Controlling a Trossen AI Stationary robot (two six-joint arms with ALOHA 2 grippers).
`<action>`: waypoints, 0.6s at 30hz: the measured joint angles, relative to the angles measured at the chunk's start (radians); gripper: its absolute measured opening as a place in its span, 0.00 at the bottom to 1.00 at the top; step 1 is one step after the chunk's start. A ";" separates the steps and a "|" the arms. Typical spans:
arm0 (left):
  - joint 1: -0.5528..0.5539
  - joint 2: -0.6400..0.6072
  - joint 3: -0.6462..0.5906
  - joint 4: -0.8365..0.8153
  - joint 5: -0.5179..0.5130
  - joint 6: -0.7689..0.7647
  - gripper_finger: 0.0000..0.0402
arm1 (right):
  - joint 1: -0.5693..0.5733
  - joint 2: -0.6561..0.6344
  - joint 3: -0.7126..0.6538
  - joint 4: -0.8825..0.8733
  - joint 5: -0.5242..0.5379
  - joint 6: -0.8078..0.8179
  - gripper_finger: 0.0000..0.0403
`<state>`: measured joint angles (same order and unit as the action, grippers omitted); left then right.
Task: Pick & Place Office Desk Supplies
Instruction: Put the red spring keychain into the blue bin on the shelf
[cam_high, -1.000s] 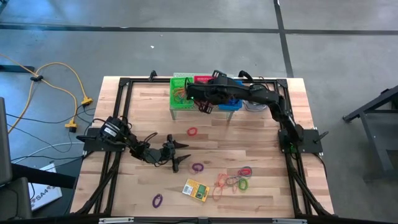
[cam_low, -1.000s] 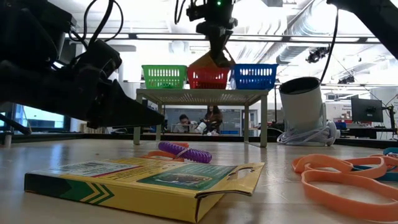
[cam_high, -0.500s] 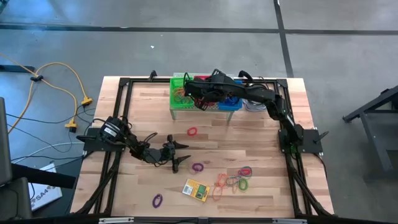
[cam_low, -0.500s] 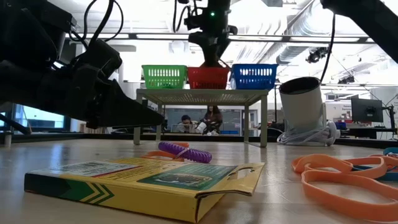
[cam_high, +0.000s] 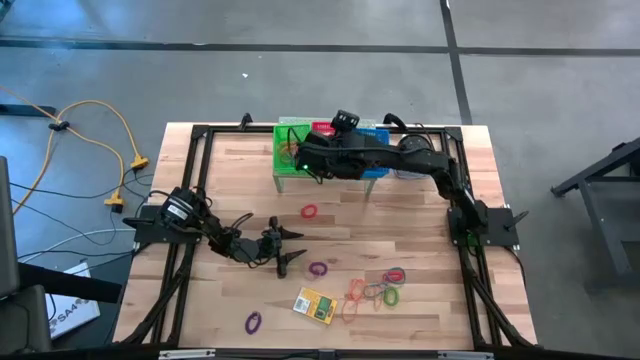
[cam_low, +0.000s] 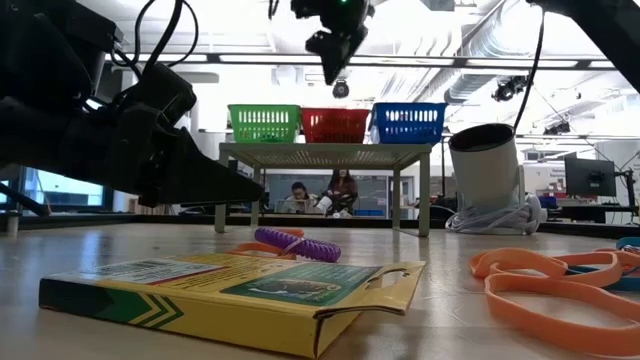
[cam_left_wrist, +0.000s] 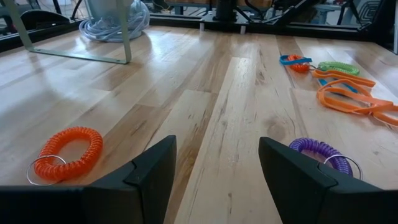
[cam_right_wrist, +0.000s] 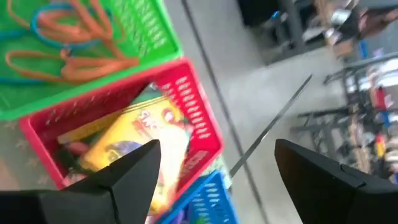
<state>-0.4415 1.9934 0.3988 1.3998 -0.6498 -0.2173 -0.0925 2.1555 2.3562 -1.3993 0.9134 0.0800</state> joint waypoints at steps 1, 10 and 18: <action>0.000 0.000 0.000 0.000 0.000 0.000 0.56 | 0.008 -0.002 0.000 0.023 0.013 -0.013 0.76; 0.000 0.000 0.000 0.000 0.007 0.000 0.56 | 0.086 -0.072 0.001 0.251 0.061 -0.139 0.75; 0.000 0.000 0.000 -0.014 0.009 -0.048 0.56 | 0.235 -0.201 0.001 -0.042 -0.062 0.171 0.75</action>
<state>-0.4416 1.9934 0.3988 1.3857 -0.6405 -0.2653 0.1429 1.9546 2.3570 -1.4417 0.8514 0.2509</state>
